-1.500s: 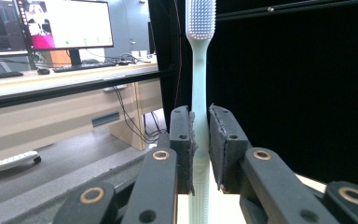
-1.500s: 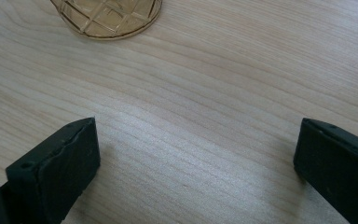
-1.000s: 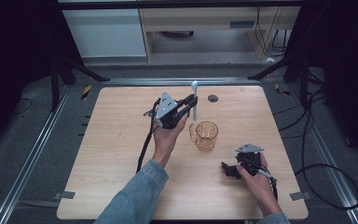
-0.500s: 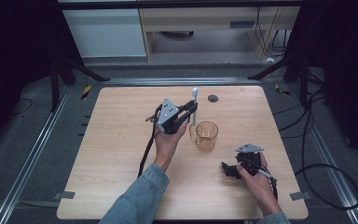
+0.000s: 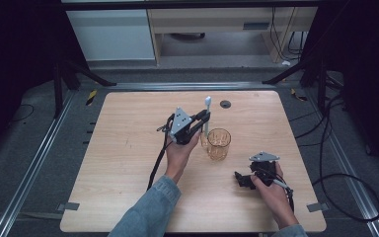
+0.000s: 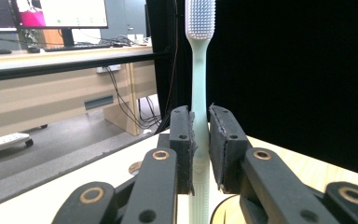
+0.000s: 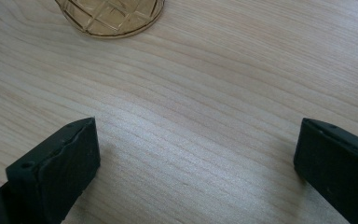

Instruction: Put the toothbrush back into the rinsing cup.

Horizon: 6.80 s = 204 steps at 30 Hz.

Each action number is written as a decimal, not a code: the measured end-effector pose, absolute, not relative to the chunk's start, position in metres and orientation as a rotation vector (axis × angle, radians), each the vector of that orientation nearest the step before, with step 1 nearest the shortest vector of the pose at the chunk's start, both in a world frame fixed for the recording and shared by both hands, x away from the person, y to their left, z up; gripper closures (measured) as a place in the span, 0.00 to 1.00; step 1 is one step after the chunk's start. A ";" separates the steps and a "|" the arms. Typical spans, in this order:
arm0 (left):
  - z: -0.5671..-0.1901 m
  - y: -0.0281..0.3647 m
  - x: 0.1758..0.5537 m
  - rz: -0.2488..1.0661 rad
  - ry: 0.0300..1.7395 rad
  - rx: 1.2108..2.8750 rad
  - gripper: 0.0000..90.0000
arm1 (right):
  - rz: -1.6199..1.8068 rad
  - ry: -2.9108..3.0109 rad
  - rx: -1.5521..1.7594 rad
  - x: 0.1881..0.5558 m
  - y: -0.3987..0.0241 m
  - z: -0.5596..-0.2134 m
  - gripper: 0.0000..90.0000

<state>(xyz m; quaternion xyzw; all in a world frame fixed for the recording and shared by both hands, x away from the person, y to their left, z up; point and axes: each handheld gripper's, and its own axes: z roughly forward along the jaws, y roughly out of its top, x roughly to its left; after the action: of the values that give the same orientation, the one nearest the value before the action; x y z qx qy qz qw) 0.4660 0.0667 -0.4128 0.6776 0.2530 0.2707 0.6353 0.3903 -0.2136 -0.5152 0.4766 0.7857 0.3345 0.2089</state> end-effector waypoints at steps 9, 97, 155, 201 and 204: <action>-0.425 0.068 0.469 0.603 0.602 1.560 0.88 | 0.932 2.185 1.327 0.390 -0.214 -0.515 0.01; -0.467 0.071 0.467 0.571 0.644 1.669 0.85 | 0.936 2.190 1.322 0.390 -0.214 -0.515 0.01; -0.432 0.088 0.451 0.537 0.718 1.908 0.24 | 0.936 2.191 1.321 0.390 -0.214 -0.515 0.01; -0.445 0.237 0.458 0.522 1.193 2.038 0.11 | 0.942 2.204 1.311 0.389 -0.216 -0.515 0.00; -0.447 0.250 0.459 0.536 1.222 2.023 0.11 | 0.942 2.204 1.311 0.389 -0.216 -0.515 0.00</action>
<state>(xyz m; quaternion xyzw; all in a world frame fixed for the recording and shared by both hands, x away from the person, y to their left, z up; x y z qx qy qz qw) 0.4589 0.2497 -0.4467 0.7816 0.4720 0.2072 0.3514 0.3889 -0.2159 -0.5152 0.4698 0.7899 0.3375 0.2035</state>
